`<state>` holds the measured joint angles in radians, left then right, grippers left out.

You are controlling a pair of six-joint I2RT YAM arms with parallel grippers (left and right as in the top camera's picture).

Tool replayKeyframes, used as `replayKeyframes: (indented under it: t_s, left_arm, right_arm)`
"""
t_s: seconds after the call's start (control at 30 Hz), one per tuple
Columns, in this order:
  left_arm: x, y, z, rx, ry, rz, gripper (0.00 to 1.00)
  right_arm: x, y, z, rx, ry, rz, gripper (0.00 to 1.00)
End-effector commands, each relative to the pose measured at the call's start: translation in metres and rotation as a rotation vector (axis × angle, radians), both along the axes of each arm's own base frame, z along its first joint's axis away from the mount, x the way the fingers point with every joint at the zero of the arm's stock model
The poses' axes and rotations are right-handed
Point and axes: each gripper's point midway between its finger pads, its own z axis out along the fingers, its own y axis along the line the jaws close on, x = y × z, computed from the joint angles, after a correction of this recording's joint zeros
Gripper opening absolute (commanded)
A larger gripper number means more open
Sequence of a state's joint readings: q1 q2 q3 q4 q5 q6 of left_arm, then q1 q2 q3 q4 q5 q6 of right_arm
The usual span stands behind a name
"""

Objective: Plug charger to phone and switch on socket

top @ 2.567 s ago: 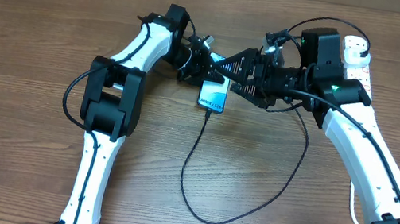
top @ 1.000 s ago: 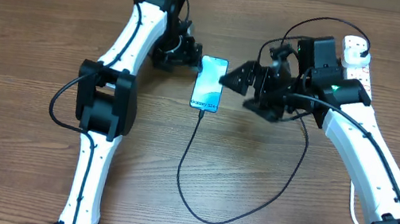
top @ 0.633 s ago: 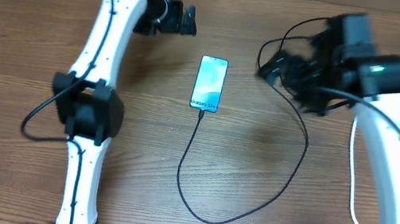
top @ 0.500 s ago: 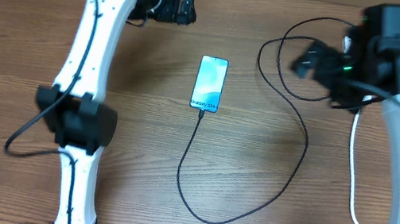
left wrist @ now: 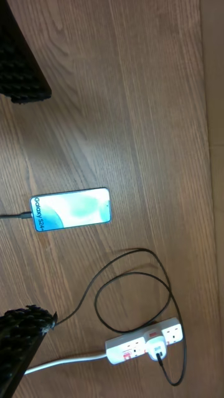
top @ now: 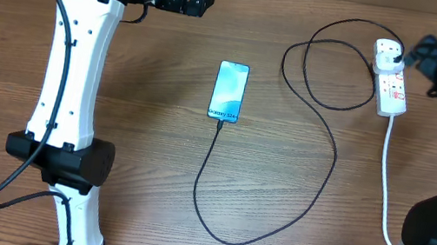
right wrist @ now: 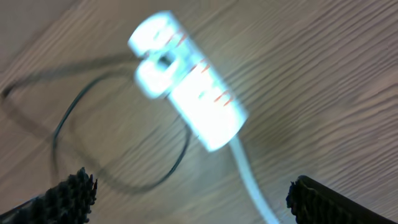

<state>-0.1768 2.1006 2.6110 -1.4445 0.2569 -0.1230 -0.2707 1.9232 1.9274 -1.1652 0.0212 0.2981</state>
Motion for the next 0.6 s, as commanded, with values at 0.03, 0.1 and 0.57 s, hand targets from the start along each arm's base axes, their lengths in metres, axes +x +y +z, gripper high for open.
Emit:
replayKeyframes:
  t_s: [0.03,0.1,0.57]
  left_arm:
    - [0.002,-0.002,-0.002,0.007,-0.003,-0.01,1.0]
    - [0.003,-0.002,-0.001,-0.004,-0.002,0.005,1.0]
    - [0.003,-0.001,-0.001,-0.003,-0.002,0.005,1.0]
  right_arm:
    - [0.016,-0.029,-0.014,-0.118,0.01,-0.048,1.0]
    - [0.025,-0.036,-0.023,-0.143,0.008,-0.049,1.0]
    - [0.057,-0.072,-0.081,-0.282,0.043,-0.083,1.0]
